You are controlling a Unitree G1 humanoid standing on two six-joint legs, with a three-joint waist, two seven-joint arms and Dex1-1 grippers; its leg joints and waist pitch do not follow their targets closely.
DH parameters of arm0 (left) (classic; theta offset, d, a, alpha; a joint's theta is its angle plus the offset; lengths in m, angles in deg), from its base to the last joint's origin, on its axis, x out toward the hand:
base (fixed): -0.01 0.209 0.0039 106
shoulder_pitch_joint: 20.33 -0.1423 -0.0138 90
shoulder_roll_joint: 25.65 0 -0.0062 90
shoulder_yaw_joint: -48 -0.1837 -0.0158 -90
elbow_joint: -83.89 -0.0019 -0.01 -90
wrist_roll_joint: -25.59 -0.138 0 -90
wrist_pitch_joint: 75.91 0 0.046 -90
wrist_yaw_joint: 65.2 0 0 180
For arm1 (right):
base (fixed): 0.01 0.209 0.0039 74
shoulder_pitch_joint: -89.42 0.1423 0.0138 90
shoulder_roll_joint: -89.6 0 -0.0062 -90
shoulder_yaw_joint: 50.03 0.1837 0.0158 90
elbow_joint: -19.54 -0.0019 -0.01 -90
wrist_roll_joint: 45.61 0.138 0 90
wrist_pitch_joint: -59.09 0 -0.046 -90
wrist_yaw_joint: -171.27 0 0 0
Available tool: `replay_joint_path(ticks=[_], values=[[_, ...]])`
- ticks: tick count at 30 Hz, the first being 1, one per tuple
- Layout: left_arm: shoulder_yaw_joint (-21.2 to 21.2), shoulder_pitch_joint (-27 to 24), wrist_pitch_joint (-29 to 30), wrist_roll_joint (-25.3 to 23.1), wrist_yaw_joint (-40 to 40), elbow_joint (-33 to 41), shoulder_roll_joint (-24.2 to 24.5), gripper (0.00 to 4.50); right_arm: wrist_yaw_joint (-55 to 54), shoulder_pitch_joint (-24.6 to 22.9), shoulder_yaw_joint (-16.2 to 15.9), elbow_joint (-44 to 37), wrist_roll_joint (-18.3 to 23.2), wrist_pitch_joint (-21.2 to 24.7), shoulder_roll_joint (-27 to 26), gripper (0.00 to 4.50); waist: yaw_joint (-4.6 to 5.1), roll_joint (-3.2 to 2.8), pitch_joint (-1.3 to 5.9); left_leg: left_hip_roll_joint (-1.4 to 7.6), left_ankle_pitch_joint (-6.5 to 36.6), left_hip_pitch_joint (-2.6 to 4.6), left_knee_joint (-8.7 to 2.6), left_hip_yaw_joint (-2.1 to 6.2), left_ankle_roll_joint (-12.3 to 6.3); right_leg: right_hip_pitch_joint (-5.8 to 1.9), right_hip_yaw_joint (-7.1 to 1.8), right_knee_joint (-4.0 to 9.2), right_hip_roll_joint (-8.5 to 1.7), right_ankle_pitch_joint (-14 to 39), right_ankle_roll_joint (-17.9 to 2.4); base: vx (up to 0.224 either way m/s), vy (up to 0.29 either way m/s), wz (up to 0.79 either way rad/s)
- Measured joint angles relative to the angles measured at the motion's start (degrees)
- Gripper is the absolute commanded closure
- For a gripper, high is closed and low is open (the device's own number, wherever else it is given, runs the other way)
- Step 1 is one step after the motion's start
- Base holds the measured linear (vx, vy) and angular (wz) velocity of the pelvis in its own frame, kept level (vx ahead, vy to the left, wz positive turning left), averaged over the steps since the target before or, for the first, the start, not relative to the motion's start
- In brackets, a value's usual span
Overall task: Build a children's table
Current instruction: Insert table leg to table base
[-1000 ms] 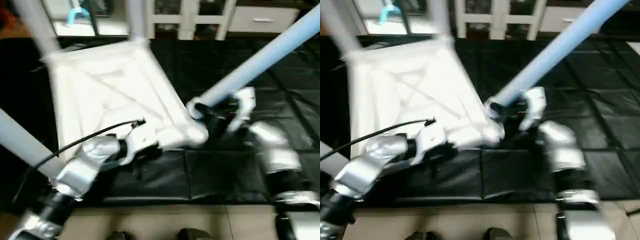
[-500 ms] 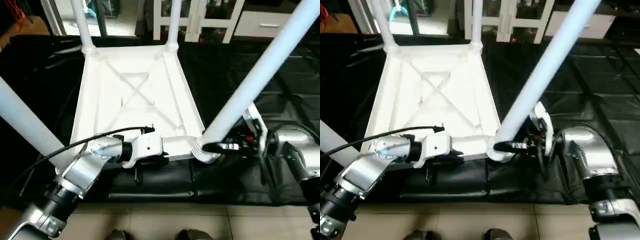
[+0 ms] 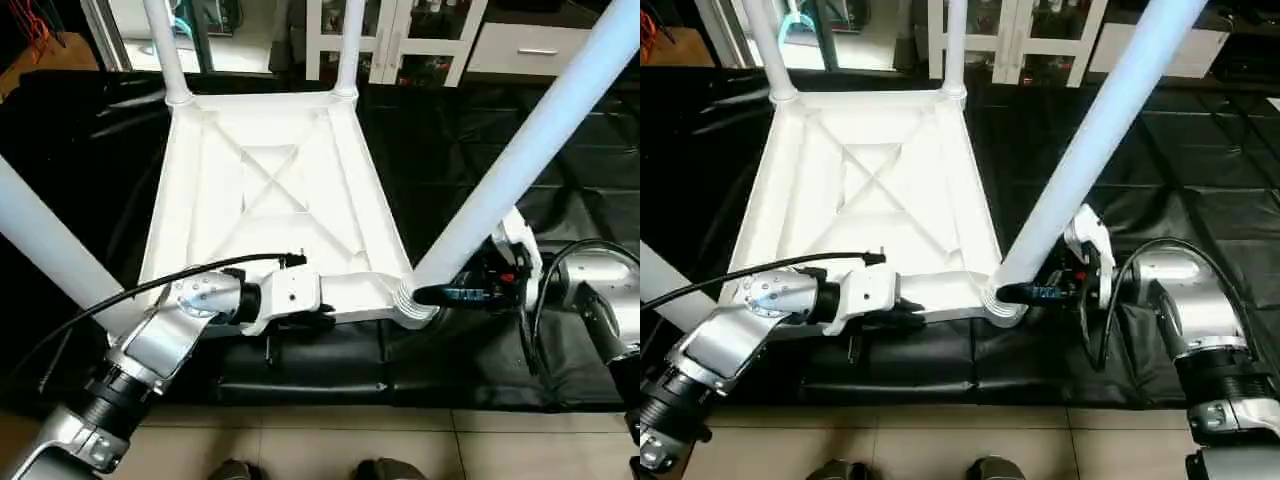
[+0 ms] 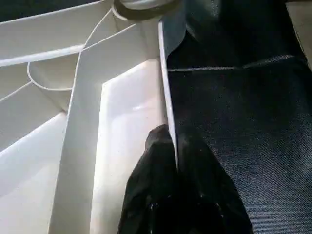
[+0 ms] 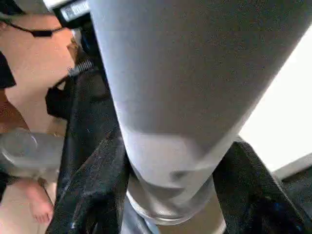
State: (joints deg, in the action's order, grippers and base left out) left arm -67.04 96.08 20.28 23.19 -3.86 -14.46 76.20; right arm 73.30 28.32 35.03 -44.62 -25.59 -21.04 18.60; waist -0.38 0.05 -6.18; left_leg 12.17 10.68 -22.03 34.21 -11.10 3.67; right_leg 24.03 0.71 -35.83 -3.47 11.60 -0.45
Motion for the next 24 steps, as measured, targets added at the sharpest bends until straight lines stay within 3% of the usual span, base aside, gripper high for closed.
replay_joint_path(ticks=[6, 10, 24], values=[[-0.04, 0.05, -0.36, 0.10, 0.38, -0.27, -0.05, 4.50, -0.31, 0.29, -0.11, 1.41, -1.15, -2.31, 1.29, 2.48, -0.09, -0.01, 0.00, 0.03, 0.00, 0.01, 0.00, -0.02, 0.00, -0.02, 0.02, 0.02, 0.00, 0.01, -0.01, 0.000, 0.000, 0.00], [0.00, 0.07, -0.41, 0.11, 0.54, -0.41, -0.02, 4.50, -1.74, 0.69, 0.12, 3.26, -2.65, -6.30, 1.26, 2.48, -0.09, -0.01, 0.01, 0.05, 0.00, 0.04, 0.00, -0.03, 0.00, -0.04, 0.03, 0.02, 0.02, 0.02, -0.02, 0.000, 0.000, 0.00], [0.59, 0.08, -0.75, 0.75, 1.31, -1.46, -0.17, 4.50, -0.74, -1.31, 1.13, 3.52, -0.88, -7.88, -1.83, 2.48, 0.15, -0.03, 0.02, 0.25, 0.01, 0.19, -0.01, -0.17, 0.03, -0.12, 0.05, 0.01, 0.10, 0.02, -0.01, 0.000, 0.000, 0.00]])
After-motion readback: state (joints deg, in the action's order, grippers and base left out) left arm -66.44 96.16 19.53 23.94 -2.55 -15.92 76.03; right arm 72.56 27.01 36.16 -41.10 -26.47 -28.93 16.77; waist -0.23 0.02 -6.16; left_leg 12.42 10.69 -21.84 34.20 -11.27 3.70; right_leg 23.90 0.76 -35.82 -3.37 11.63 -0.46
